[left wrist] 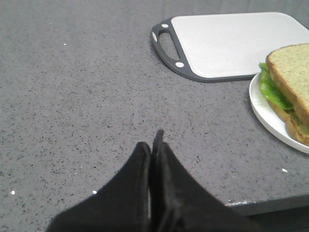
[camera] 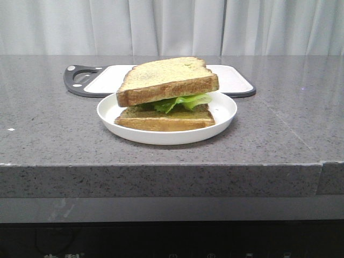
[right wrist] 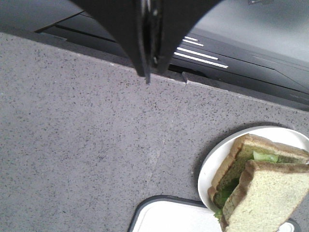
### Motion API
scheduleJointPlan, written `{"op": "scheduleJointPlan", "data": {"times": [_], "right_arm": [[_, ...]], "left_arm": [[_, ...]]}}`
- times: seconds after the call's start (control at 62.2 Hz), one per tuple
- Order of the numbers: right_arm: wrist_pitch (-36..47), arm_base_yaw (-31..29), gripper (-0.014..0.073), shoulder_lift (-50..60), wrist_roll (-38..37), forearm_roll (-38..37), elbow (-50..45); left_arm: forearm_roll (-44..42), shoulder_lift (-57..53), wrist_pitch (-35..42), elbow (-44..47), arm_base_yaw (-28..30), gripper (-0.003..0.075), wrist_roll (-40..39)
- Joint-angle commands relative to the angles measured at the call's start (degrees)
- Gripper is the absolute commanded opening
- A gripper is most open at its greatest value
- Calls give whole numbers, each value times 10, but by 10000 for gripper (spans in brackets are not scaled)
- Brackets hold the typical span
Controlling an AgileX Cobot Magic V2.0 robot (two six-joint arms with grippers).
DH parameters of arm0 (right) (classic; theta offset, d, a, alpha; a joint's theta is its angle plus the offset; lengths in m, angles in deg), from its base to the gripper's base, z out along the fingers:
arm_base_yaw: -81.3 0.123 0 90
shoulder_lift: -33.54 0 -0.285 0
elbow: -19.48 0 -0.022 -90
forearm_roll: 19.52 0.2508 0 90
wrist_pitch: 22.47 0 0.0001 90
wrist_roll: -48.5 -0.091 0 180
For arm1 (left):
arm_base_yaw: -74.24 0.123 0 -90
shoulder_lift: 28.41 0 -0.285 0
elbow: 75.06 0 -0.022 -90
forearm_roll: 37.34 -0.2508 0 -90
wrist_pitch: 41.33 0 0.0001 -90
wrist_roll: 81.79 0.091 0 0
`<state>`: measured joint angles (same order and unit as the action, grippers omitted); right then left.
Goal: Left arm grabs bread, right arm adds lettuce
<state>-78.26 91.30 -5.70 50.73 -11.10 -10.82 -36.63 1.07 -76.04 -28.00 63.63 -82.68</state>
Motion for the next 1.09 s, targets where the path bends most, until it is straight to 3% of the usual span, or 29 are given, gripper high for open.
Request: {"op": "scheduleJointPlan", "data": {"times": [0.0,0.113,0.241,0.418,0.579,1.078], "right_arm": [[39,-1,-118,-2,1,-2,13],[39,-1,-118,-2,1,-2,13],[39,-1,-118,-2,1,-2,13],[39,-1,-118,-2,1,-2,13],[37,-1,-118,-2,1,-2,13],[34,-1,-118,-2,1,-2,13]], "left_arm": [[4,-28,98,28,17,-20,-4],[4,-89,217,124,43,-20,-4],[4,-160,289,203,61,-20,-4],[4,-232,302,271,69,-20,-4],[4,-230,347,308,69,-20,-4],[4,-231,380,307,69,-20,-4]]}}
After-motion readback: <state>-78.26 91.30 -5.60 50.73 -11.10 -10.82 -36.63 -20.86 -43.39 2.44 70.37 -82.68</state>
